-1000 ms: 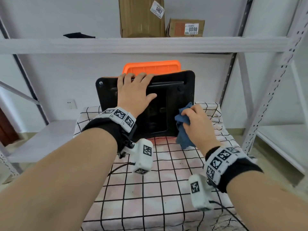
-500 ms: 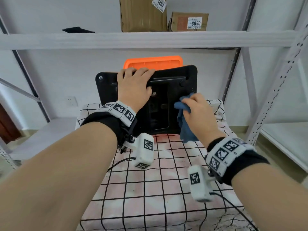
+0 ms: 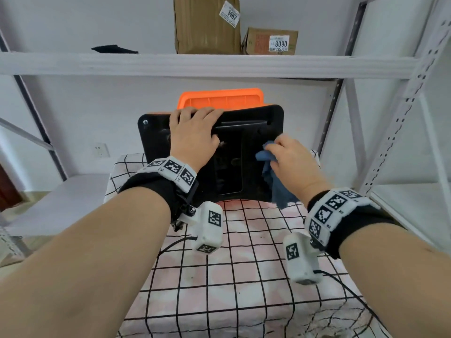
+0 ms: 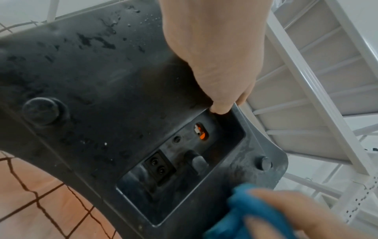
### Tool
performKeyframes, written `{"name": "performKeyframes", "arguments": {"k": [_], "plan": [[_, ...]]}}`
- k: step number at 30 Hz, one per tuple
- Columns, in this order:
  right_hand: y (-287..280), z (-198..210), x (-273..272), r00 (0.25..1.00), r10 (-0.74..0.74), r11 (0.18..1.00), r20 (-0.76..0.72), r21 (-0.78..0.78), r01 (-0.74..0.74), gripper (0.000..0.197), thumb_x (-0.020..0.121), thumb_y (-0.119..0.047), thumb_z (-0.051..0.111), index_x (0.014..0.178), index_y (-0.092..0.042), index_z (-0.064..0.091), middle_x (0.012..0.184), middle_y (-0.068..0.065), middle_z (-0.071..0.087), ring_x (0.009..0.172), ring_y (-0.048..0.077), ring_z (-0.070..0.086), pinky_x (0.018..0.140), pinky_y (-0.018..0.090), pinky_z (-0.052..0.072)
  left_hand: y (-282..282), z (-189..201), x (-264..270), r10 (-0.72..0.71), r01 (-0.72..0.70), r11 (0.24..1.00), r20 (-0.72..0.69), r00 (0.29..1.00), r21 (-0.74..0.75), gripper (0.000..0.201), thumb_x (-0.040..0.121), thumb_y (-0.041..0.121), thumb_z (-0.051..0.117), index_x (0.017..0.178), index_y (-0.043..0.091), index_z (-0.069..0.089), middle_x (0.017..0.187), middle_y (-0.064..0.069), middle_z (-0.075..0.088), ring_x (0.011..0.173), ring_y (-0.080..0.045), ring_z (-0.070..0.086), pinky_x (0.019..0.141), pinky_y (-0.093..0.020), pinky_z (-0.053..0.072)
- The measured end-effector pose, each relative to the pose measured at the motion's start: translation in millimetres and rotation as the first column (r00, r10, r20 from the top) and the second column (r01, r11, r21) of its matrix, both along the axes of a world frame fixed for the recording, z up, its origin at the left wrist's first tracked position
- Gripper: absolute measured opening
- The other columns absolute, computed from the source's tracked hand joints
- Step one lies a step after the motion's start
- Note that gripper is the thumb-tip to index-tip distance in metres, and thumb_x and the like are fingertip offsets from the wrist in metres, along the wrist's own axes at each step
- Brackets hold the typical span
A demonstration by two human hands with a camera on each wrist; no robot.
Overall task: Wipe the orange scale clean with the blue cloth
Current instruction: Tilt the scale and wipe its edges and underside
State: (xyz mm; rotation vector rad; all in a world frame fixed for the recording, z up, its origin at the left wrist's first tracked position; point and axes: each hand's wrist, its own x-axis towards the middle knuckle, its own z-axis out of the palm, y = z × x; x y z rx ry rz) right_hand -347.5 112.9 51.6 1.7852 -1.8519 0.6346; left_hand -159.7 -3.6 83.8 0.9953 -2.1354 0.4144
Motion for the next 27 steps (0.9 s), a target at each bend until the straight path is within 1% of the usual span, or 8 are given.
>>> {"name": "performKeyframes", "arguments": {"k": [3,6,8,11,13,18,20,27], "plan": [[-0.9,28.1,-8.6,0.993,-0.036,0.964,0.114,-0.257,0.064,0.03,0.086,-0.003,0.053,0.115,-0.002,0.061,0.107,0.02,0.055,0.098,0.038,0.053,0.082,0.042,0.043,6.2,-2.7,2.5,0.002,-0.002,1.0,0.001,1.0,-0.003,0.054,0.085,0.022,0.052,0.138,0.031,0.046,0.139,0.008,0.049,0.127,-0.024,0.039,0.109,-0.042,0.015],[-0.1,17.0,-4.9,0.99,-0.028,0.958,0.141,-0.278,0.067,0.029,0.087,-0.003,0.055,0.115,-0.001,0.06,0.106,0.019,0.055,0.095,0.035,0.053,0.081,0.041,0.044,9.3,-2.7,3.0,-0.006,0.006,1.0,-0.007,1.0,-0.001,0.055,0.084,0.022,0.052,0.138,0.031,0.045,0.139,0.008,0.049,0.127,-0.024,0.039,0.109,-0.042,0.015],[6.4,-13.1,3.8,0.988,-0.033,0.982,0.149,-0.179,0.059,0.028,0.086,-0.003,0.056,0.114,-0.003,0.06,0.106,0.016,0.055,0.093,0.032,0.055,0.081,0.039,0.047,9.1,-1.8,1.4,-0.003,0.003,1.0,-0.003,1.0,0.006,0.054,0.085,0.022,0.052,0.138,0.03,0.045,0.139,0.007,0.049,0.127,-0.025,0.039,0.109,-0.041,0.015],[17.2,-48.0,9.5,0.98,-0.158,0.979,0.118,0.149,0.139,0.028,0.091,-0.01,0.053,0.118,-0.01,0.058,0.111,0.007,0.051,0.096,0.024,0.054,0.082,0.032,0.045,9.1,-0.6,-0.5,-0.01,0.01,1.0,-0.004,1.0,0.011,0.053,0.085,0.022,0.052,0.137,0.029,0.046,0.138,0.006,0.05,0.126,-0.026,0.04,0.109,-0.042,0.016],[17.6,-42.1,5.5,0.983,-0.148,0.977,0.109,0.171,0.128,0.029,0.092,-0.01,0.052,0.12,-0.012,0.059,0.112,0.006,0.051,0.098,0.023,0.053,0.082,0.032,0.045,8.3,-0.4,0.2,-0.012,0.012,1.0,-0.003,1.0,0.004,0.053,0.084,0.022,0.053,0.137,0.029,0.047,0.138,0.006,0.051,0.125,-0.027,0.041,0.108,-0.043,0.017],[0.4,12.1,7.4,0.982,0.045,0.963,0.183,-0.269,0.006,0.026,0.085,-0.003,0.056,0.111,-0.003,0.062,0.106,0.016,0.055,0.097,0.03,0.053,0.082,0.034,0.042,7.9,-1.7,4.7,0.008,-0.008,1.0,0.019,1.0,0.008,0.055,0.085,0.024,0.052,0.139,0.033,0.042,0.14,0.009,0.047,0.127,-0.023,0.039,0.109,-0.041,0.016],[-3.9,10.4,10.8,0.969,0.053,0.946,0.24,-0.322,0.027,0.027,0.085,-0.002,0.056,0.111,-0.003,0.062,0.108,0.015,0.055,0.099,0.029,0.053,0.086,0.031,0.041,9.5,-2.4,3.7,0.003,-0.003,1.0,0.016,1.0,0.009,0.055,0.085,0.025,0.052,0.139,0.033,0.042,0.14,0.01,0.047,0.127,-0.023,0.038,0.109,-0.041,0.015],[13.7,-43.6,8.4,0.933,-0.166,0.986,0.319,0.049,0.159,0.028,0.09,-0.01,0.054,0.118,-0.009,0.06,0.112,0.009,0.052,0.097,0.025,0.055,0.081,0.03,0.043,8.5,-0.9,0.0,-0.005,0.005,1.0,0.008,1.0,0.006,0.054,0.085,0.023,0.051,0.138,0.031,0.044,0.139,0.008,0.048,0.126,-0.024,0.039,0.108,-0.042,0.016]]}}
